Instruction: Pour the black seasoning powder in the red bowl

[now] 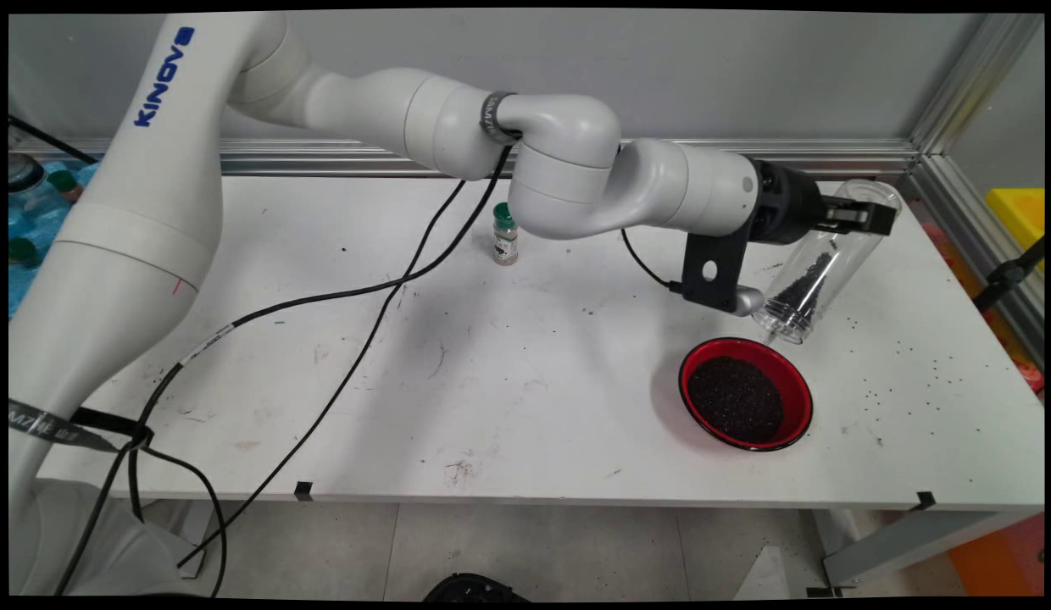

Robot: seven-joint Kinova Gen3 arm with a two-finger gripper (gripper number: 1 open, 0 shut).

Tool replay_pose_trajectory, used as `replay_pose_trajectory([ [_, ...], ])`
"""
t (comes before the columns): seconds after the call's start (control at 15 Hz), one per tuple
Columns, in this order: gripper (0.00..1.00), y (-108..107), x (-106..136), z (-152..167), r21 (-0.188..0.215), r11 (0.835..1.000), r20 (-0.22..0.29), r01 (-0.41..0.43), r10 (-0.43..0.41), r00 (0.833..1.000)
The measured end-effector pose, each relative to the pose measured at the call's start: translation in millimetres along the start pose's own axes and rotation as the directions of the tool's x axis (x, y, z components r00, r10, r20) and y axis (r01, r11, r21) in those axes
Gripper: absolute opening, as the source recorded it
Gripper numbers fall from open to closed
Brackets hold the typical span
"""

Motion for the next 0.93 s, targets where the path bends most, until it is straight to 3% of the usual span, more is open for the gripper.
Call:
replay_pose_trajectory([
  [0.93, 0.00, -4.5, -2.4, -5.2, 0.000, 1.000, 0.021, 0.001, -0.001, 1.000],
])
